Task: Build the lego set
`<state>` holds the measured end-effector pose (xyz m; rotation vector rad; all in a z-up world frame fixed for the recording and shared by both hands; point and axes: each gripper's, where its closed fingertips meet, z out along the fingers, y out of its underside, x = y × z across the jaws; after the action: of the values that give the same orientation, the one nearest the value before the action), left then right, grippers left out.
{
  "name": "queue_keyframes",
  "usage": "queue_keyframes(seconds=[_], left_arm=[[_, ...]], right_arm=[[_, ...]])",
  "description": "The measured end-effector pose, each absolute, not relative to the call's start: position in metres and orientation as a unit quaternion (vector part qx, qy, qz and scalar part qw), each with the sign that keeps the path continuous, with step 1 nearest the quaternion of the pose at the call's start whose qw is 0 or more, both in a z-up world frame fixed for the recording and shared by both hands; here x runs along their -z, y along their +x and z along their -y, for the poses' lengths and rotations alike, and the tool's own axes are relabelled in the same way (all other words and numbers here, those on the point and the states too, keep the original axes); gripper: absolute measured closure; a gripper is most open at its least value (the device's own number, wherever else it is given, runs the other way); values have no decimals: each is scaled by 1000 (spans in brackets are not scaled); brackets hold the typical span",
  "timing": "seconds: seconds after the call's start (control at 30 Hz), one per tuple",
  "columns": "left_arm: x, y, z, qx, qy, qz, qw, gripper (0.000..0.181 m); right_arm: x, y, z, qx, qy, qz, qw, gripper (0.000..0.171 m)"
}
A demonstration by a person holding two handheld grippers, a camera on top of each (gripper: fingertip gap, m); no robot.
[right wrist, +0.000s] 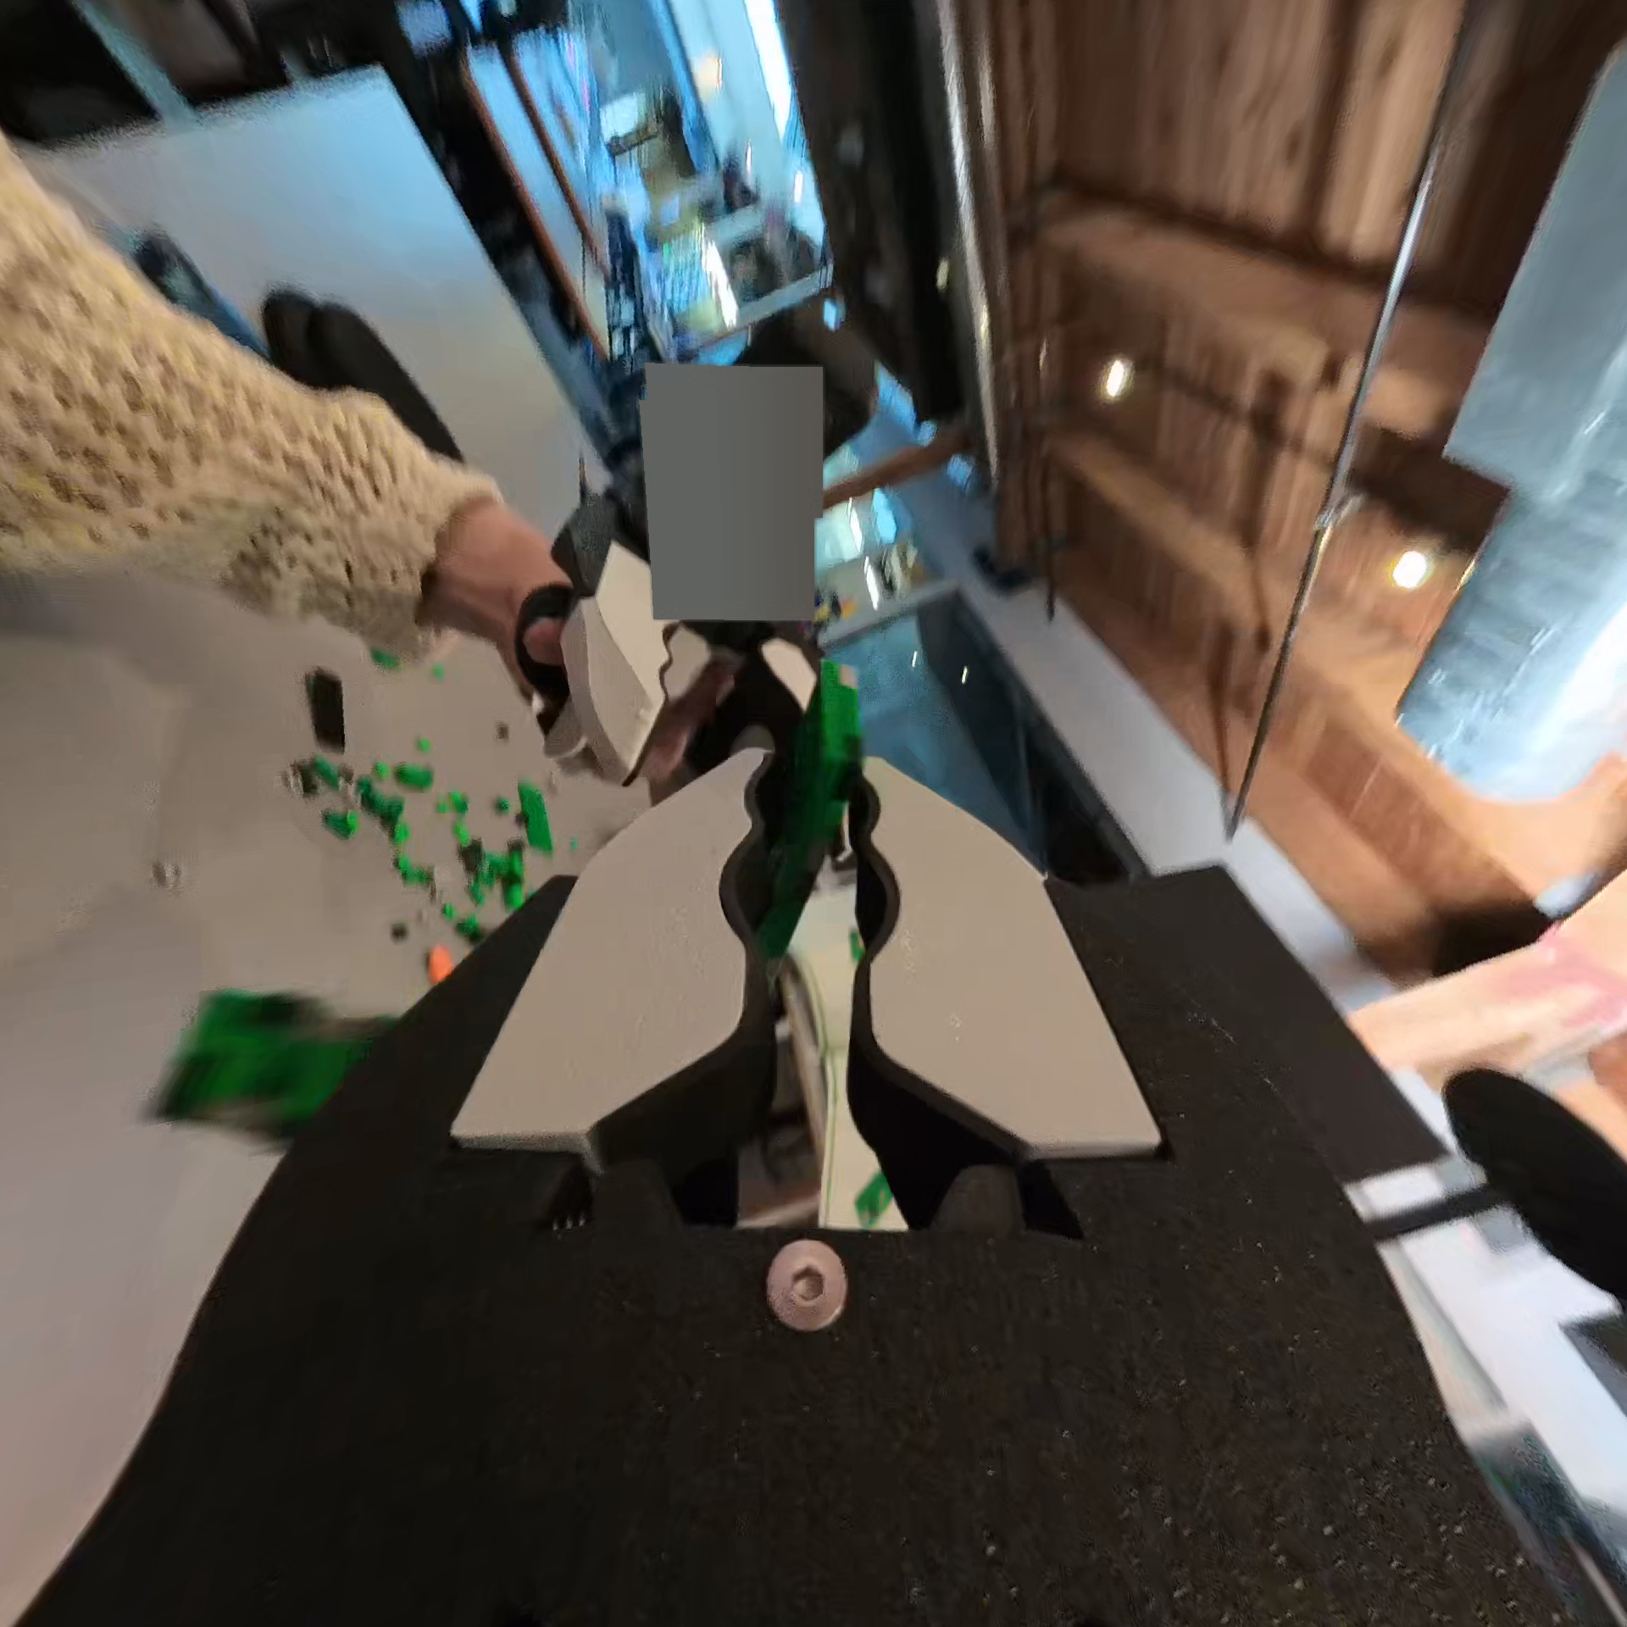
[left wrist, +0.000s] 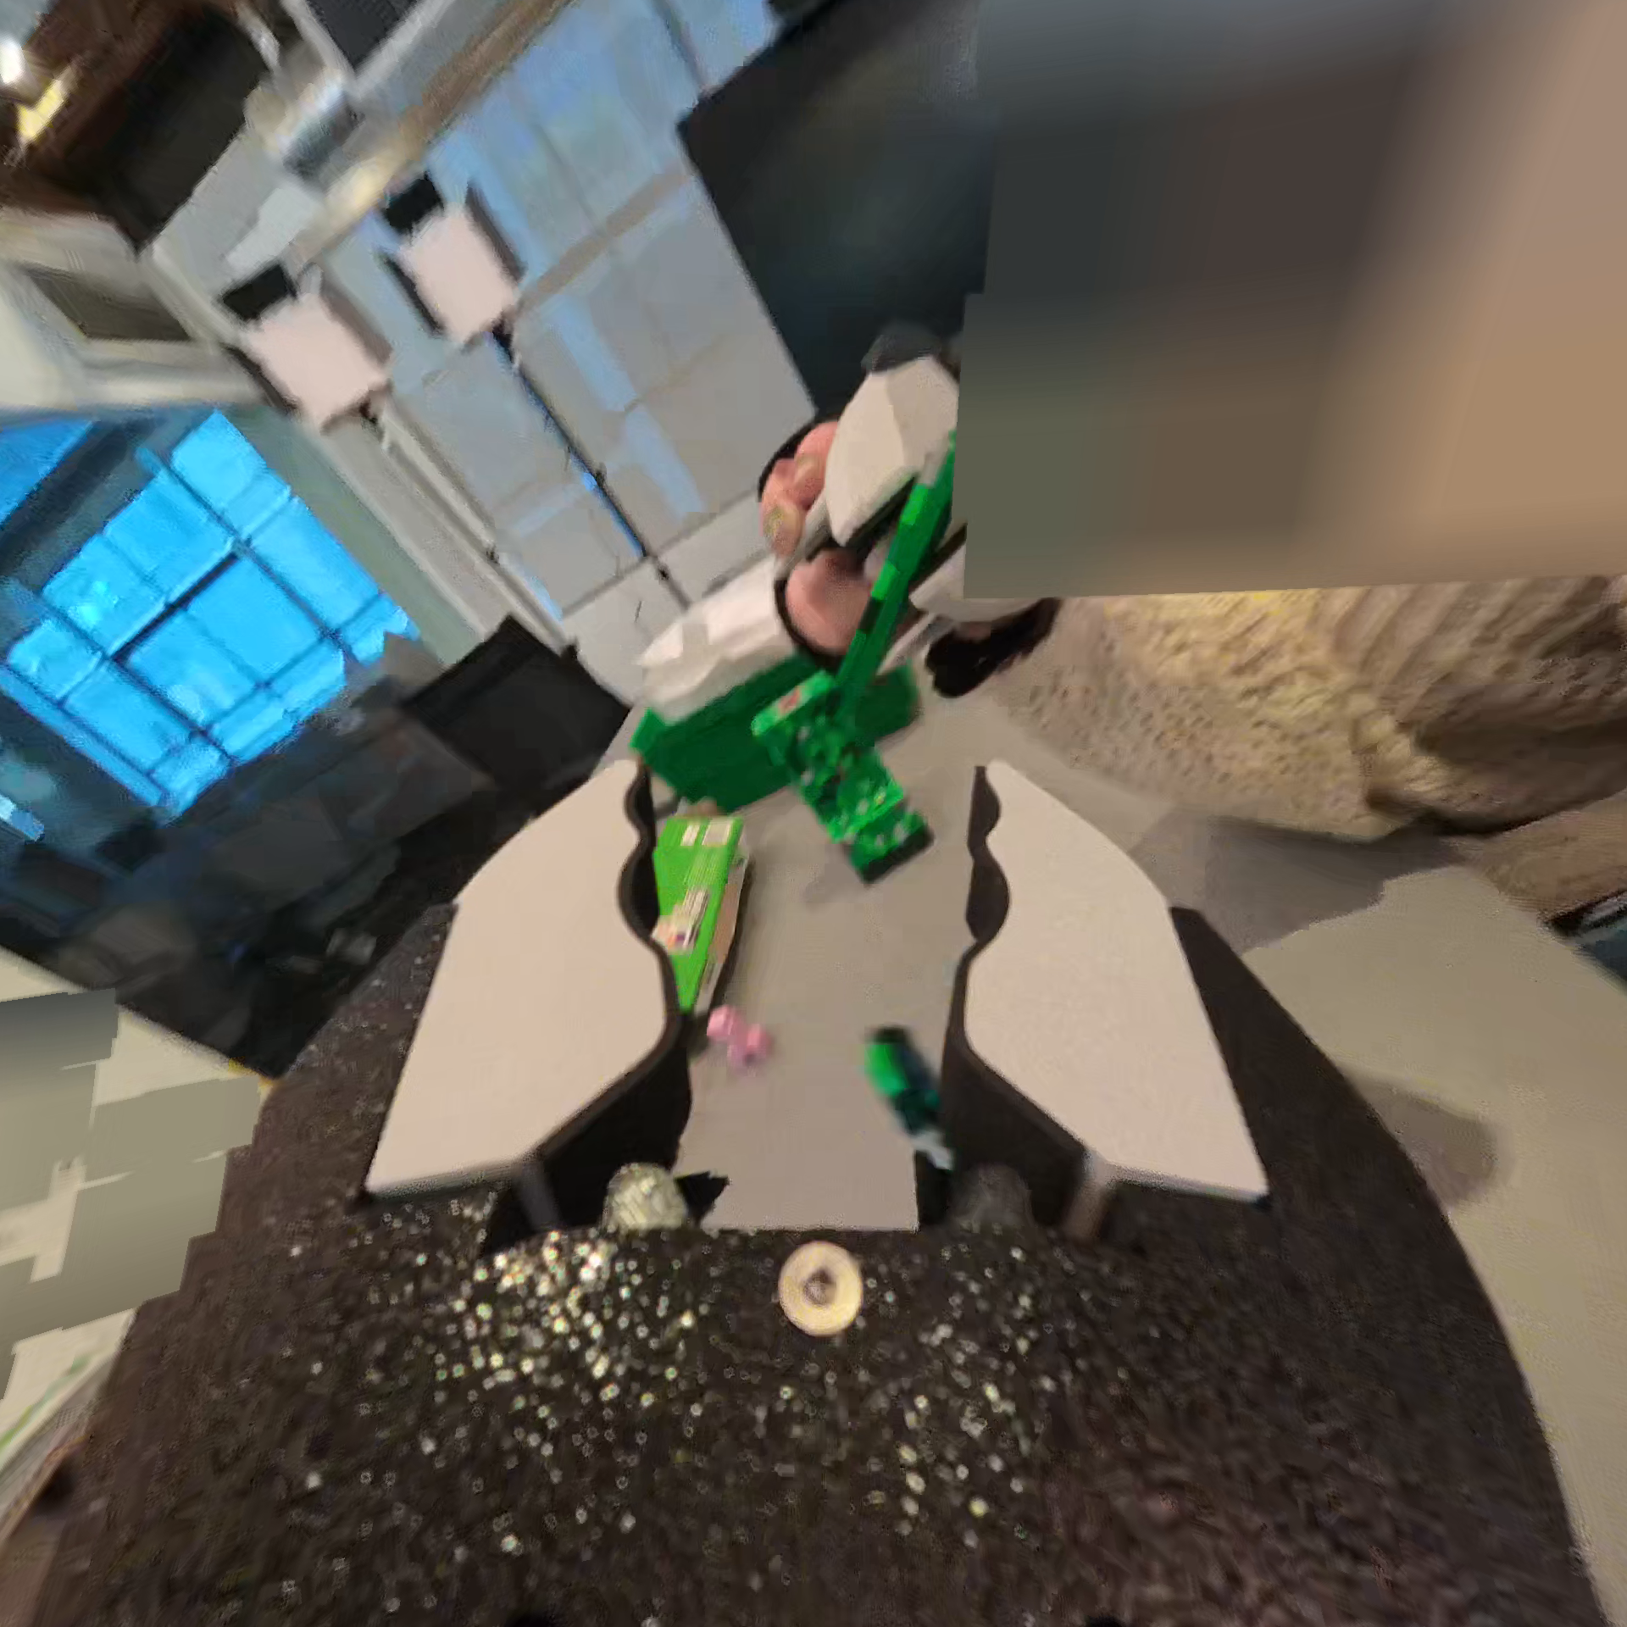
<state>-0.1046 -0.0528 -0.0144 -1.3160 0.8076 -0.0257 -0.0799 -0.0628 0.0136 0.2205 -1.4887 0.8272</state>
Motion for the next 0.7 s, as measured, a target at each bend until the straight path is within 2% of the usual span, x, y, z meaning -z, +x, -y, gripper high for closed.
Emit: queue_keyframes(seconds=[0.1, 0.3, 0.53, 0.63, 0.67, 0.7], left_arm=[[49, -145, 30, -16, -663, -318, 677, 111], [93, -199, 10, -24, -729, -238, 642, 111], [118, -208, 12, -54, -753, -148, 639, 110], [148, -206, 18, -56, -778, -61, 623, 115], [160, -199, 21, -36, -791, -38, 610, 114], [174, -188, 23, -13, -805, -24, 593, 106]], right_arm=[[21, -118, 40, -359, 33, 706, 609, 159], [124, -178, -8, -351, -101, 780, 508, 159], [193, -165, -18, -307, -159, 829, 440, 157], [198, -159, -27, -302, -214, 805, 463, 148], [200, -157, -31, -303, -243, 799, 459, 139], [204, -155, -35, -307, -277, 793, 448, 132]])
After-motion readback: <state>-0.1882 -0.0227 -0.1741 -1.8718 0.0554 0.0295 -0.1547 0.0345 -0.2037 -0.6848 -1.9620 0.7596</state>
